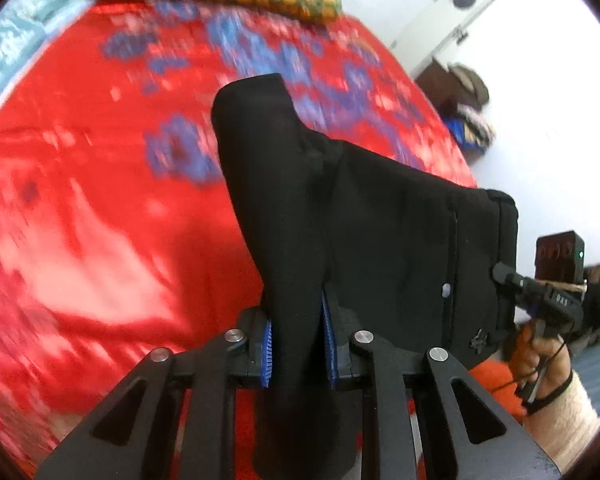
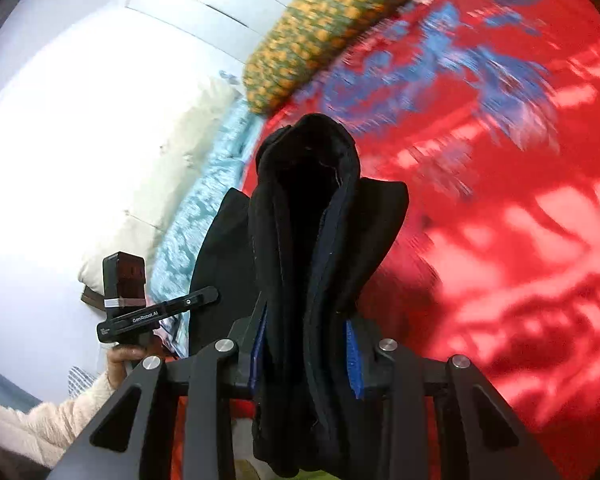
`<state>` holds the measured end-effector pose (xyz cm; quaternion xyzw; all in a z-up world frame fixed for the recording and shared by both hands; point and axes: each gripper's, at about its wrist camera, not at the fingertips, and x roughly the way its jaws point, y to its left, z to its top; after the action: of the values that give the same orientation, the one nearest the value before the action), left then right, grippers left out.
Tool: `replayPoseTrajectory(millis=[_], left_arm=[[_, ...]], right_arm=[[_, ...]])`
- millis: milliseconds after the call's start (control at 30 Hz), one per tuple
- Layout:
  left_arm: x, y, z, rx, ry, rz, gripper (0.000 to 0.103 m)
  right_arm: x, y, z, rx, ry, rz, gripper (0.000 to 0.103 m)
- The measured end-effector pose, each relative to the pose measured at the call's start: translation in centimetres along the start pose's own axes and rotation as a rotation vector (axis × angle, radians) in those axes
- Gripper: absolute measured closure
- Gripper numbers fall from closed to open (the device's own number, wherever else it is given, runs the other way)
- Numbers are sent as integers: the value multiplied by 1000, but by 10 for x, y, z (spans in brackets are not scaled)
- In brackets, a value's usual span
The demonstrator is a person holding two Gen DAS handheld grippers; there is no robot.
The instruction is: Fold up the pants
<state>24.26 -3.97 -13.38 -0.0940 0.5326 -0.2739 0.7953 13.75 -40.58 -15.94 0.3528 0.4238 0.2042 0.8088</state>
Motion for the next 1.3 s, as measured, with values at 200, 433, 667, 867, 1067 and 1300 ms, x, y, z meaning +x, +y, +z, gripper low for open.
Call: replayPoseTrajectory(millis=[200, 433, 667, 867, 1067, 1300], left_arm=[[4, 28, 31, 1, -69, 198, 72], [-18, 20, -2, 124, -191, 537, 24], [-75, -44, -36, 250, -321, 606, 3], [-119, -76, -63, 122, -254, 491, 3], [-147, -110, -102, 113, -186, 469, 3], [-174, -125, -132, 126, -243, 514, 2]], right_arm=[[62, 30, 54, -62, 0, -53, 67], [67, 28, 43, -106, -17, -438, 0], [-3, 88, -3, -254, -111, -701, 0], [-49, 164, -47, -301, -205, -763, 0], [-56, 221, -112, -328, -191, -697, 0], [-59, 258, -157, -397, -161, -712, 0]])
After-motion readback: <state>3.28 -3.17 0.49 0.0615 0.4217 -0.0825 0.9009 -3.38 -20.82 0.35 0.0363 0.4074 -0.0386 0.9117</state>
